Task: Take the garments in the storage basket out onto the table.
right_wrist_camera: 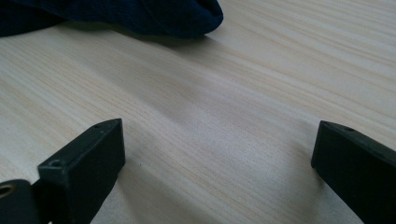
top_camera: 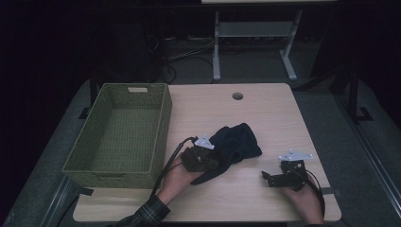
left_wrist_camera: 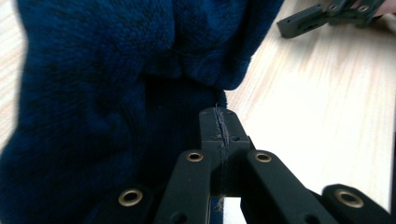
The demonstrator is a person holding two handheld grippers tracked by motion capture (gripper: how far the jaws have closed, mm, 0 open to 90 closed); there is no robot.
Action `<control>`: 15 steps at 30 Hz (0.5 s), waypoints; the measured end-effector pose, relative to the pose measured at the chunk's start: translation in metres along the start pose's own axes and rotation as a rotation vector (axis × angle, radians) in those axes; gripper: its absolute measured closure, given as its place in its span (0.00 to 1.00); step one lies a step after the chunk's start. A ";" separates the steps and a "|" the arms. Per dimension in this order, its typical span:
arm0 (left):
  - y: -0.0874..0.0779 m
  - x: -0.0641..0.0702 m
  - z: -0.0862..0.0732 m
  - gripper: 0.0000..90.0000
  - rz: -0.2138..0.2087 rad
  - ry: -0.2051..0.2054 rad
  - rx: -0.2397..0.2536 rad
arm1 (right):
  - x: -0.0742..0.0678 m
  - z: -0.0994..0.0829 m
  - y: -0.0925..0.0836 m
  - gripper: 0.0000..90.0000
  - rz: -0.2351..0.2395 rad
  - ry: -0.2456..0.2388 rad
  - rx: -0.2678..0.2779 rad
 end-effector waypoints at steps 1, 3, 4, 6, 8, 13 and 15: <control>0.003 0.000 0.000 1.00 0.003 -0.001 -0.004 | 0.000 0.000 0.000 0.03 0.000 0.000 0.000; 0.006 -0.001 0.000 1.00 0.010 -0.004 -0.008 | 0.000 0.000 0.000 0.03 0.000 0.000 0.000; 0.008 -0.001 0.000 1.00 0.010 -0.004 -0.016 | 0.000 0.000 0.000 0.03 0.000 0.000 0.000; 0.014 -0.002 -0.001 1.00 0.018 0.000 -0.031 | 0.000 0.000 0.000 0.03 0.000 0.000 0.000; 0.018 -0.001 -0.001 1.00 0.017 0.010 -0.045 | 0.000 0.000 0.000 0.03 0.000 0.000 0.000; 0.021 0.001 -0.004 1.00 0.017 0.023 -0.074 | 0.000 0.000 0.000 0.03 0.000 0.000 0.000; 0.023 0.003 -0.005 1.00 0.013 0.026 -0.084 | 0.000 0.000 0.000 0.03 0.000 0.000 0.000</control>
Point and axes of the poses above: each handheld gripper's, and its own axes: y roughly forward along the jaws, z roughly out of its top, x roughly to its right, the point moved 7 cm from there along y, roughly forward along the jaws, and after that the axes turned 9 degrees about -x, right-handed, at the moved point
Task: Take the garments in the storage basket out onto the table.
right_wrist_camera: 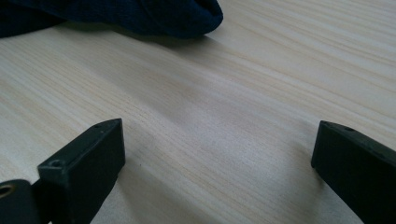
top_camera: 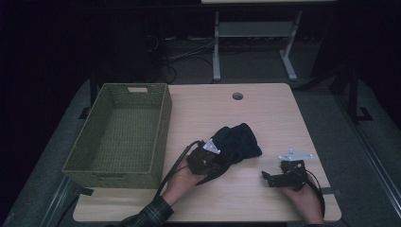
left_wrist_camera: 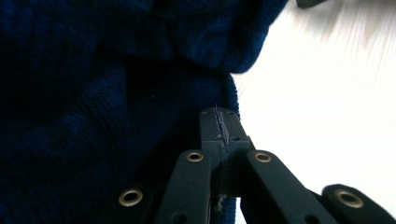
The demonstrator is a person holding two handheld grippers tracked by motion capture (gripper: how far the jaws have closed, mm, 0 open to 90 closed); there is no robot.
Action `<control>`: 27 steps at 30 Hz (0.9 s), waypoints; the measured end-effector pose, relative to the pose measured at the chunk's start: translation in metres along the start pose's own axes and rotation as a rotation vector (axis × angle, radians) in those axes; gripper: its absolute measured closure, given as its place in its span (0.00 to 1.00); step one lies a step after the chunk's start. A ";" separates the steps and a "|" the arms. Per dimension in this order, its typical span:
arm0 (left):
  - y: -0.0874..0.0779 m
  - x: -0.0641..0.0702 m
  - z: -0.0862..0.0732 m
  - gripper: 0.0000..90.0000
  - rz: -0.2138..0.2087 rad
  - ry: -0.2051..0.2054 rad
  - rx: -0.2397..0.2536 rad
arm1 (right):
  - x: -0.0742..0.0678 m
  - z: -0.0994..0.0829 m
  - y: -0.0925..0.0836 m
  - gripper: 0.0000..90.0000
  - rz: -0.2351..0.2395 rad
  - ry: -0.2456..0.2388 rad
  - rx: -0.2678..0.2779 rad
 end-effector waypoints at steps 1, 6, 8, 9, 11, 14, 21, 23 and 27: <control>0.001 0.001 -0.001 1.00 -0.004 0.000 -0.005 | 0.000 0.000 0.000 0.03 0.000 0.000 0.000; 0.005 0.008 -0.006 1.00 -0.017 0.019 -0.030 | 0.000 0.000 0.000 0.03 0.000 0.000 0.000; 0.005 0.010 -0.009 1.00 -0.018 0.022 -0.037 | 0.000 0.000 0.000 0.03 0.000 0.000 0.000; 0.004 0.012 -0.011 1.00 -0.020 0.025 -0.038 | 0.000 0.000 0.000 0.03 0.000 0.000 0.000; 0.003 0.013 -0.014 1.00 -0.018 0.030 -0.043 | 0.000 0.000 0.000 0.03 0.000 0.000 0.000; 0.003 0.016 -0.019 1.00 -0.025 0.033 -0.047 | 0.000 0.000 0.000 0.03 0.000 0.000 0.000; -0.001 0.018 -0.031 1.00 -0.060 0.046 -0.055 | 0.000 0.000 0.000 0.03 0.007 -0.010 0.002; -0.001 0.018 -0.031 1.00 -0.069 0.047 -0.053 | 0.001 -0.001 -0.002 0.08 0.010 -0.016 0.002; -0.001 0.017 -0.031 1.00 -0.071 0.053 -0.055 | 0.001 -0.001 -0.007 0.16 0.018 -0.019 -0.012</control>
Point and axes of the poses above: each handheld gripper's, and its own axes: y roughly forward along the jaws, z roughly out of its top, x roughly to its right, the point moved 7 cm from there along y, roughly forward along the jaws, and after that the axes turned 9 degrees about -x, right-handed, at the moved point
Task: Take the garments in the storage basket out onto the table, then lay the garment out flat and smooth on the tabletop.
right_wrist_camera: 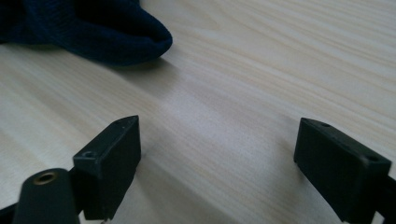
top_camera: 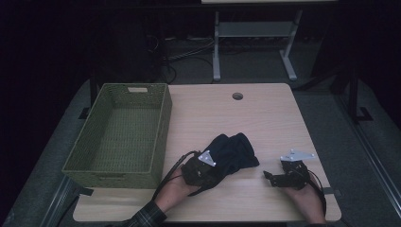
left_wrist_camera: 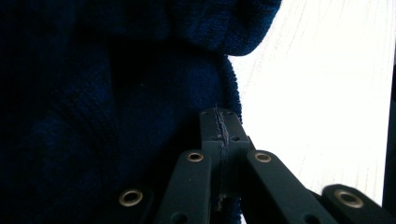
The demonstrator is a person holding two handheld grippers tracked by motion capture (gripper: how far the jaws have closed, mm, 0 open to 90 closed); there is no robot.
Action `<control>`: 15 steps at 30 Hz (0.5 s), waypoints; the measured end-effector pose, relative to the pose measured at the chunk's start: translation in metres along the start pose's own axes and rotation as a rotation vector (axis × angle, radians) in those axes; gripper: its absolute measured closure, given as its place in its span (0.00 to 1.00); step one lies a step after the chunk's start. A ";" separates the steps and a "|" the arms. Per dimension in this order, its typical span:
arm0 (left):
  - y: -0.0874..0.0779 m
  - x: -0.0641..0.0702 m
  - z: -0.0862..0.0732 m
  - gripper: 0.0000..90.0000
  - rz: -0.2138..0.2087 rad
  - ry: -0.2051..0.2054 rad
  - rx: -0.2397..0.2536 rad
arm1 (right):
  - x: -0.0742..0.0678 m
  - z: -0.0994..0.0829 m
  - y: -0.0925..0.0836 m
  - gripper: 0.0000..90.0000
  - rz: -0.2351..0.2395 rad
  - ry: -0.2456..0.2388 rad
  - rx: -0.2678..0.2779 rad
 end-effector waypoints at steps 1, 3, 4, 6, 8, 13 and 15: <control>0.000 0.000 0.000 1.00 0.000 0.001 0.001 | 0.000 0.001 -0.002 0.18 0.009 -0.002 -0.008; 0.000 0.000 0.000 1.00 0.002 0.001 0.002 | 0.000 0.001 -0.004 0.19 0.018 -0.005 -0.006; 0.000 0.000 0.000 1.00 0.003 0.002 0.002 | -0.001 0.004 -0.010 0.20 0.035 -0.005 0.005; 0.000 0.001 0.000 1.00 0.007 0.003 0.001 | -0.001 0.006 -0.012 0.21 0.042 -0.010 0.010; 0.000 0.001 0.000 1.00 0.011 0.007 -0.001 | -0.006 0.012 -0.022 0.23 0.078 -0.023 0.029; 0.000 0.000 0.000 1.00 0.003 0.005 0.002 | -0.011 0.022 -0.030 0.26 0.109 -0.050 0.044; 0.000 0.000 0.000 1.00 0.004 0.005 0.002 | -0.014 0.027 -0.036 0.28 0.121 -0.069 0.061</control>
Point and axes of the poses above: each handheld gripper's, and its own axes: y roughly forward along the jaws, z roughly out of its top, x roughly to its right, the point moved 7 cm from there along y, roughly forward along the jaws, and after that the axes turned 9 degrees about -x, right-handed, at the moved point
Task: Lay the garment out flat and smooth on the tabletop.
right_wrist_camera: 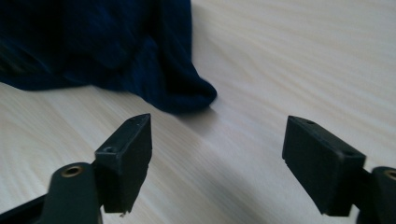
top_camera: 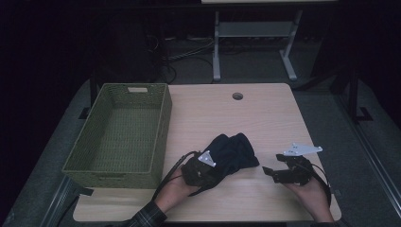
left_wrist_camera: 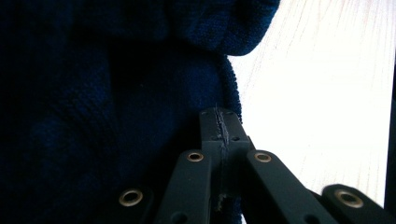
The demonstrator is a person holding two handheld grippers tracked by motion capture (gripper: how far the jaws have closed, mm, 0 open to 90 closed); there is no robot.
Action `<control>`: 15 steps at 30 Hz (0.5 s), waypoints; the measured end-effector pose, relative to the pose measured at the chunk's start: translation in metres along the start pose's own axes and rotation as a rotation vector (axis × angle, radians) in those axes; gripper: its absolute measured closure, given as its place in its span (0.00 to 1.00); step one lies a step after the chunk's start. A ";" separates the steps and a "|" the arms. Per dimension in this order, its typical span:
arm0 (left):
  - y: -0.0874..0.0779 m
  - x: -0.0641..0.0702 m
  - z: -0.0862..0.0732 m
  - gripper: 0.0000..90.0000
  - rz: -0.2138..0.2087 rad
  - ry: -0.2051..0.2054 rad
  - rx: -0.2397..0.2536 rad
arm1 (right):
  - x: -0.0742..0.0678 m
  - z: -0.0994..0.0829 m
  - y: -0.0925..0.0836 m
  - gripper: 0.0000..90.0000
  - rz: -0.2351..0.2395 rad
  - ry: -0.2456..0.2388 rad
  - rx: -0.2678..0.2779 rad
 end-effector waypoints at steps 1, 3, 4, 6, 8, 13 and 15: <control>0.000 0.000 0.000 1.00 0.000 0.000 0.000 | -0.002 0.004 -0.004 0.30 0.021 -0.005 0.013; 0.000 0.000 0.000 1.00 -0.002 -0.001 0.000 | -0.005 0.010 -0.008 0.31 0.041 -0.016 0.029; 0.000 0.000 0.000 1.00 -0.002 -0.001 0.000 | -0.005 0.010 -0.008 0.31 0.041 -0.016 0.029; 0.000 0.000 0.000 1.00 -0.002 -0.005 0.002 | -0.011 0.021 -0.014 0.36 0.057 -0.037 0.056; 0.001 0.000 0.001 1.00 -0.002 -0.007 0.002 | -0.016 0.027 -0.014 0.37 0.073 -0.051 0.057; 0.001 0.000 0.001 1.00 0.000 -0.006 0.002 | -0.025 0.038 -0.005 0.44 0.136 -0.085 0.044; 0.001 0.000 0.001 1.00 -0.001 -0.006 0.002 | -0.027 0.040 0.000 0.46 0.151 -0.095 0.026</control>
Point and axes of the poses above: each handheld gripper's, and its own axes: y roughly forward along the jaws, z roughly out of its top, x roughly to its right, the point moved 7 cm from there along y, roughly forward along the jaws, and after that the axes turned 9 degrees about -x, right-handed, at the moved point
